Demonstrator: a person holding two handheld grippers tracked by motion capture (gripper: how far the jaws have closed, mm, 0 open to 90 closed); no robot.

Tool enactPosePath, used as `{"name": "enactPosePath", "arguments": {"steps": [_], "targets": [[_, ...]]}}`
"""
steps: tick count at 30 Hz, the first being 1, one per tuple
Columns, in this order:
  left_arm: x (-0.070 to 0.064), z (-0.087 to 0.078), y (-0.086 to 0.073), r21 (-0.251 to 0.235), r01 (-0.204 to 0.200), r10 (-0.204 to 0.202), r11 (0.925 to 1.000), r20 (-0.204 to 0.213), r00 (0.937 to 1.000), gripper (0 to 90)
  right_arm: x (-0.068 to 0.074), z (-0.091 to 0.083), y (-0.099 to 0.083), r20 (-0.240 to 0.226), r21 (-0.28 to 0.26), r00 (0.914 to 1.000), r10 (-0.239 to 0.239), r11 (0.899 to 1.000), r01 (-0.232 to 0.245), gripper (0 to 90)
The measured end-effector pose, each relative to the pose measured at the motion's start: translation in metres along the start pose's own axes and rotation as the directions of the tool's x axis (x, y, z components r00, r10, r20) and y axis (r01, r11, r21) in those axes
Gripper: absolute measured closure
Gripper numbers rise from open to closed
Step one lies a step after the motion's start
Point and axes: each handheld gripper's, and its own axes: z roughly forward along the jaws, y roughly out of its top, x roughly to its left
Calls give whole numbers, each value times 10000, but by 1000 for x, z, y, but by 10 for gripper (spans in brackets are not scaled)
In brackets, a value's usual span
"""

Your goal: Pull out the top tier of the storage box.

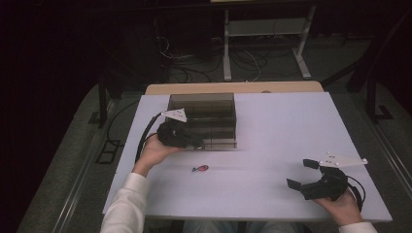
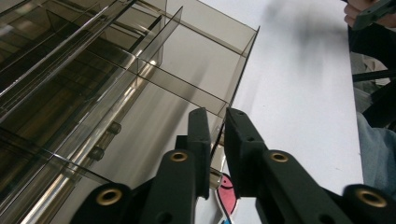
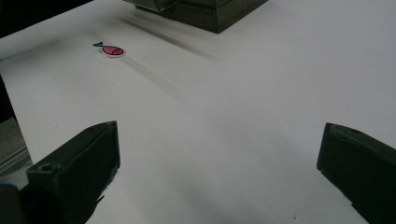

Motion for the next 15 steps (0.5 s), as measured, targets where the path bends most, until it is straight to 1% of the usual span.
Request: {"name": "enactPosePath", "arguments": {"steps": [2, 6, 10, 12, 13, 15], "targets": [[-1, -1, 0, -5, -8, 8, 10000, -65, 10000, 749, 0, 0, 0, 5, -6, 10000, 4, 10000, -4, 0], [-4, -5, 0, -194, 77, -82, 9998, -267, 9996, 706, 0, -1, 0, 13, -24, 10000, 32, 10000, -32, 0], [-8, -10, -1, -357, 91, -119, 9993, -798, 9967, 634, 0, -1, 0, 12, -38, 10000, 41, 10000, -41, 0], [-10, -12, -2, -444, 125, -181, 9989, -1271, 9917, 559, 0, -1, 0, 13, -48, 10000, 31, 10000, -31, 0], [-11, -13, -3, -517, 173, -246, 9985, -1429, 9894, 536, 0, -1, 0, 8, -50, 10000, 45, 10000, -45, 0], [-11, -15, -4, -710, 304, -408, 9970, -1504, 9878, 502, 0, -1, 0, 12, -45, 10000, 45, 10000, -45, 0]]}}
